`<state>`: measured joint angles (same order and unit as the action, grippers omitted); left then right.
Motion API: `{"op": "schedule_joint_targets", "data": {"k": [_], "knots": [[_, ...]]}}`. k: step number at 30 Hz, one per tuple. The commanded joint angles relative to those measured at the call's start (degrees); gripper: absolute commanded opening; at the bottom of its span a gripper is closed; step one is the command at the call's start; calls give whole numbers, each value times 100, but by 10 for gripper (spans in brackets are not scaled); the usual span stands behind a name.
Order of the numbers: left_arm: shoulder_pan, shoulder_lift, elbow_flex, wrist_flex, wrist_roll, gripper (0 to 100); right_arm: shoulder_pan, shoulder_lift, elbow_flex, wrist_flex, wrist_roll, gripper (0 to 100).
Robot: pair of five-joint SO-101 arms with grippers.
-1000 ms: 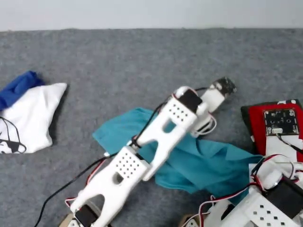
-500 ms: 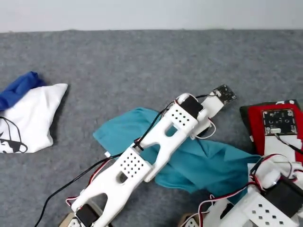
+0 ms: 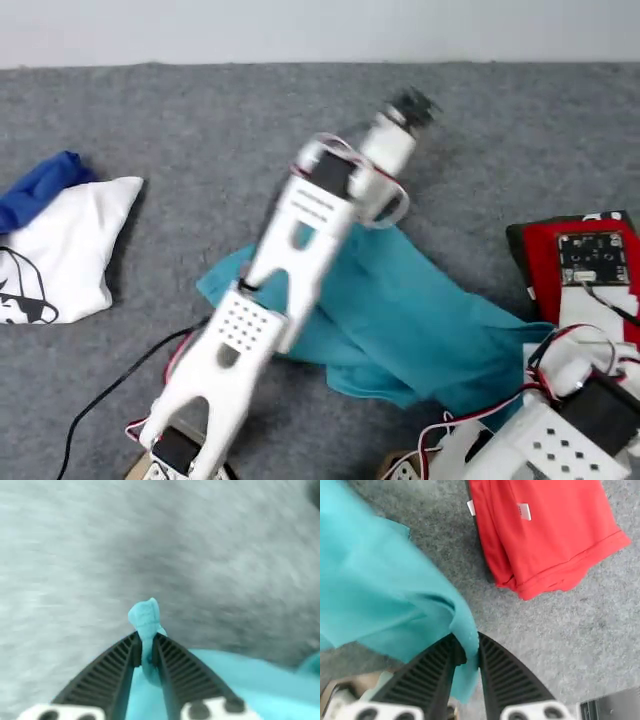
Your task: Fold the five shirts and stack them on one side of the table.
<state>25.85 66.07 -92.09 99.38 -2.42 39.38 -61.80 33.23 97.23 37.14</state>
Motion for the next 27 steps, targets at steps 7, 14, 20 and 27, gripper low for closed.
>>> {"op": "schedule_joint_targets", "data": {"k": [7, 14, 20, 27], "knots": [[-1108, -2154, 259, 123, 18, 14, -1930, -4, 79, -2141, -1143, 10], [-695, -3640, 1886, 123, 26, 14, -3591, 4, -1266, -3152, -1486, 10], [-985, -5380, 3037, 114, 18, 14, -3538, 435, -3912, -2589, -1626, 10], [-1618, -7771, 3881, 105, 26, 14, -3108, 989, -6558, -1903, -1635, 10]]}}
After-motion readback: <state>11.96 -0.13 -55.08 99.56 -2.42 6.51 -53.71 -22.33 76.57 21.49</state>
